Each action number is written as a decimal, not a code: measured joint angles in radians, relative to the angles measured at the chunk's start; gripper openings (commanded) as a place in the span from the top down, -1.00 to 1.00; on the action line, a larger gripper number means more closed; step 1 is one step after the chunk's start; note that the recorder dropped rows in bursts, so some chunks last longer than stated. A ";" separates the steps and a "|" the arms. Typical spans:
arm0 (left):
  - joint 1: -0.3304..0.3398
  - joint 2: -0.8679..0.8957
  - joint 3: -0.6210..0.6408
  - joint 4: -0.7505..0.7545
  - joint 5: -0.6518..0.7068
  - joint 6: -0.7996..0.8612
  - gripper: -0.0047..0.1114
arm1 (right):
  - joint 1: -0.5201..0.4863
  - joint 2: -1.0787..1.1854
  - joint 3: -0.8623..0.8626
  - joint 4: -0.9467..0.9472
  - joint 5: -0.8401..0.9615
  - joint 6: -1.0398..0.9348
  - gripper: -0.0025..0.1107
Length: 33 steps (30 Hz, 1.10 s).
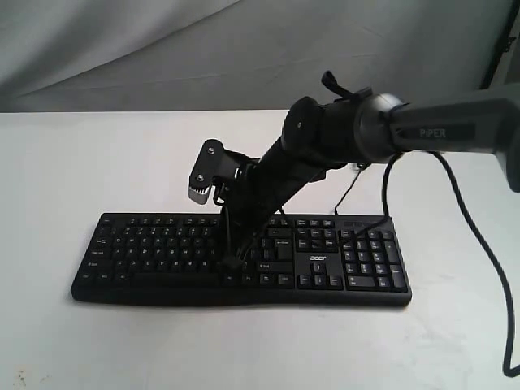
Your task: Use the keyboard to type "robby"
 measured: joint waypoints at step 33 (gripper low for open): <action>0.000 0.000 0.000 0.000 0.000 0.000 0.92 | 0.097 -0.042 0.000 0.016 -0.029 -0.004 0.96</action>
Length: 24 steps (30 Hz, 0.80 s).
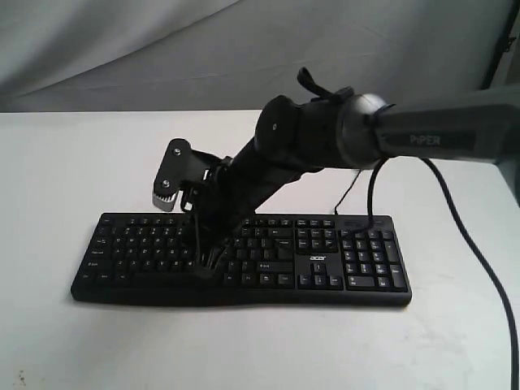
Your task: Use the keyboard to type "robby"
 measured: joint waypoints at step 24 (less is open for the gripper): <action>0.000 0.000 0.000 0.000 0.000 0.000 0.92 | 0.049 0.082 -0.066 0.029 -0.010 -0.002 0.96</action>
